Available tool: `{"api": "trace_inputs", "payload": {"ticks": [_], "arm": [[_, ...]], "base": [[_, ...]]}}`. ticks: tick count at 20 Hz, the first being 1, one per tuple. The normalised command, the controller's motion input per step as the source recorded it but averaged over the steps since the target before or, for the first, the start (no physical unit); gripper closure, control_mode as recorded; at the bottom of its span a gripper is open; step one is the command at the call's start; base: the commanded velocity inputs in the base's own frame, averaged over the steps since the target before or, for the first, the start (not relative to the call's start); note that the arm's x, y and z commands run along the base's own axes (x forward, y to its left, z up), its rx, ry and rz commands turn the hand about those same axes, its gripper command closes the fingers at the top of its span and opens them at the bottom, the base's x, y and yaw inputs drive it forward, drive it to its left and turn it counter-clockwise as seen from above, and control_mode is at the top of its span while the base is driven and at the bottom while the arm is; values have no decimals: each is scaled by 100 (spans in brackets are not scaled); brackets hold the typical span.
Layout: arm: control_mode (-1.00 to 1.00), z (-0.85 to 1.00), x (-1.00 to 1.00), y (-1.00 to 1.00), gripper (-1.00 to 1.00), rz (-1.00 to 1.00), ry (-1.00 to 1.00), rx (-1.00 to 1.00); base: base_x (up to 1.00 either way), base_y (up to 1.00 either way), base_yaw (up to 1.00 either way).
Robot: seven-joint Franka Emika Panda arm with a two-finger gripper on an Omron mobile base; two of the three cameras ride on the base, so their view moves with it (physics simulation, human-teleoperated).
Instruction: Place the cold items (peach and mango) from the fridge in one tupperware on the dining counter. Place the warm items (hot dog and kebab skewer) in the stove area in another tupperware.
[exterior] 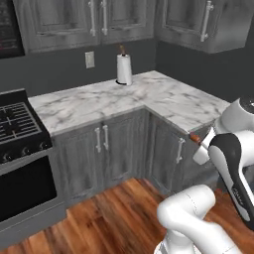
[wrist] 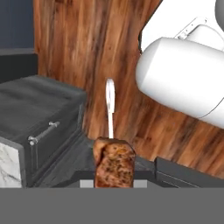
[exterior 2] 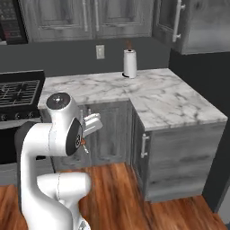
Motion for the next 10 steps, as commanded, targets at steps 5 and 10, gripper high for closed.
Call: {"api": "trace_inputs", "payload": {"ticks": [5,10], "arm": [[100,0,0,0,100,0,0,0],[100,0,0,0,100,0,0,0]], "base": [[-100,-57,-28],[-98,-55,-19]]}}
